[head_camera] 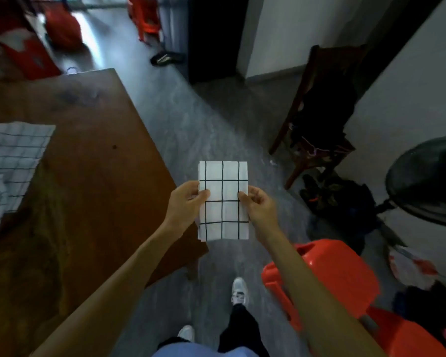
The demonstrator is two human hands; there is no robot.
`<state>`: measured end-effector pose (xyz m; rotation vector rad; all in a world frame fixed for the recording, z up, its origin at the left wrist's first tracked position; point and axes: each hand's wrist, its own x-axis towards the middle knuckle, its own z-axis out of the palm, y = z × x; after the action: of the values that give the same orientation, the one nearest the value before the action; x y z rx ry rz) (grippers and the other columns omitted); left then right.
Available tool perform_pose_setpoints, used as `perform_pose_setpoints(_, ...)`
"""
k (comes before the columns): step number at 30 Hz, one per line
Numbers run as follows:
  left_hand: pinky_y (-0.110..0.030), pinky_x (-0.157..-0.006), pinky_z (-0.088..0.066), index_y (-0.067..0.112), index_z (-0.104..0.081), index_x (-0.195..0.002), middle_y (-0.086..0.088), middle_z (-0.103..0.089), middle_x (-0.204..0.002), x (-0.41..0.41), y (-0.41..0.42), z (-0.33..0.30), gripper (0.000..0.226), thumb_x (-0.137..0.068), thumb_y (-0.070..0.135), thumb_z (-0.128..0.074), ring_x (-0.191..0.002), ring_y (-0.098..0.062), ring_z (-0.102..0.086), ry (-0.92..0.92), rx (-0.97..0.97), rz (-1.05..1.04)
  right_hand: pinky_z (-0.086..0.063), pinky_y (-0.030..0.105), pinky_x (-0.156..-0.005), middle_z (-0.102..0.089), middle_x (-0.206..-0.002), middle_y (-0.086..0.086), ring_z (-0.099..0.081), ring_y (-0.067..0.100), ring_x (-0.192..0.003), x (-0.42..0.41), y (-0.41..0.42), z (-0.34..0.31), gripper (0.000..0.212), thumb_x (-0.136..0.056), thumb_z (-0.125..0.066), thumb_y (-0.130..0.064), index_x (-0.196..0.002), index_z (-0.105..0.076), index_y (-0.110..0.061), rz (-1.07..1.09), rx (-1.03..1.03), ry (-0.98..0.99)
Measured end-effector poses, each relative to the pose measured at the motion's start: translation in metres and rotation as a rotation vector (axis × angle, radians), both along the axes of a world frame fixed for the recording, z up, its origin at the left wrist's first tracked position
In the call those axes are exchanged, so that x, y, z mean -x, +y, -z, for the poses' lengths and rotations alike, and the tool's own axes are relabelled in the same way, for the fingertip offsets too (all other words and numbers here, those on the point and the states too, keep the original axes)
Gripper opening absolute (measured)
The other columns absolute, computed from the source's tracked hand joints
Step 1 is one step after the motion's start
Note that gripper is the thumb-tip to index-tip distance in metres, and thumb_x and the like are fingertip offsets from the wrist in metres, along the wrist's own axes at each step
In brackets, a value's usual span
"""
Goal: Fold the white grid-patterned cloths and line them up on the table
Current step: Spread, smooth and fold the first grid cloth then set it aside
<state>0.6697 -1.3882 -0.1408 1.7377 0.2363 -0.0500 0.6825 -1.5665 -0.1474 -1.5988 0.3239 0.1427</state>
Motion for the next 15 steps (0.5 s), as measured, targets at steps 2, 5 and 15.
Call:
perform_pose_setpoints(2, -0.021, -0.069, -0.055, 0.019, -0.062, -0.098, -0.001, -0.067, -0.097, -0.019, 0.006, 0.006, 0.01, -0.092, 0.013, -0.058, -0.087, -0.01, -0.068, 0.023, 0.016, -0.072, -0.056, 0.02, -0.065, -0.072, -0.088, -0.001, -0.071, 0.007, -0.078, -0.034, 0.009, 0.008, 0.012, -0.091, -0.066, -0.014, -0.102, -0.063, -0.015, -0.095, -0.043, 0.029)
perform_pose_setpoints(5, -0.023, -0.073, -0.054, 0.023, -0.062, -0.095, -0.002, -0.067, -0.097, -0.058, 0.011, 0.017, 0.007, -0.091, 0.018, -0.06, -0.089, -0.012, -0.066, 0.047, -0.003, -0.2, -0.059, 0.028, -0.072, -0.071, -0.097, 0.004, -0.07, 0.016, -0.088, -0.096, 0.017, 0.022, 0.015, -0.09, -0.067, -0.015, -0.104, -0.062, -0.017, -0.228, -0.086, 0.071)
perform_pose_setpoints(15, -0.016, -0.058, -0.052, 0.021, -0.057, -0.113, 0.011, -0.059, -0.1, -0.095, 0.028, -0.01, 0.022, -0.091, 0.023, -0.06, -0.09, -0.009, -0.064, 0.104, -0.005, -0.793, -0.059, 0.04, -0.08, -0.071, -0.106, 0.011, -0.071, 0.022, -0.093, -0.216, 0.085, 0.016, 0.02, -0.09, -0.065, -0.01, -0.109, -0.062, -0.017, -0.819, -0.058, 0.112)
